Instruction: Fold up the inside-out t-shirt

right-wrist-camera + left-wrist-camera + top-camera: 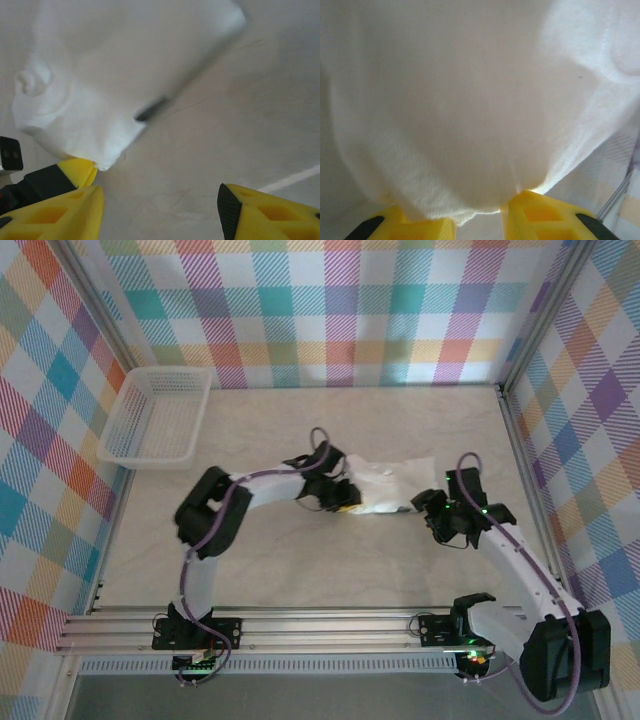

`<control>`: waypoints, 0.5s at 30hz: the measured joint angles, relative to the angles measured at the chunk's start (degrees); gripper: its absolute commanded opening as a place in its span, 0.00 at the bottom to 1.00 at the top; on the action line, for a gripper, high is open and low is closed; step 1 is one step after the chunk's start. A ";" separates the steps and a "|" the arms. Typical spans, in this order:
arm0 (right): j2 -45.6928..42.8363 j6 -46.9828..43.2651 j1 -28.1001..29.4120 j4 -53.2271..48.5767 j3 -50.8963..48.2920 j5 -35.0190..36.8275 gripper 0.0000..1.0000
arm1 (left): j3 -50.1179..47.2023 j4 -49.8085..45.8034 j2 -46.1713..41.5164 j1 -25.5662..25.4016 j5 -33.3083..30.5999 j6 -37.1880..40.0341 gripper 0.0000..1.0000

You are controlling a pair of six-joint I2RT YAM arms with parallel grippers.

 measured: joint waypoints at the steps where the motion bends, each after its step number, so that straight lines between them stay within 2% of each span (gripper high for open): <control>1: -0.52 0.63 -2.12 -0.63 0.00 -0.02 0.64 | 5.66 0.31 3.89 -1.29 -0.24 -0.70 0.33; 5: -1.09 1.64 -10.23 -1.03 0.04 -0.17 0.64 | 32.33 0.42 20.48 -5.62 -1.70 -2.67 0.40; 8: 1.42 2.05 -13.97 -0.44 0.59 -1.60 0.64 | 41.86 -0.31 25.14 -7.06 -3.37 -2.89 0.45; 11: 6.47 1.77 -16.15 1.77 2.54 -3.26 0.63 | 37.81 -0.39 21.16 -7.23 -4.90 -1.25 0.49; 15: 16.24 -0.57 -17.59 5.88 7.17 -4.81 0.60 | 17.90 0.94 5.46 -4.42 -6.64 0.59 0.51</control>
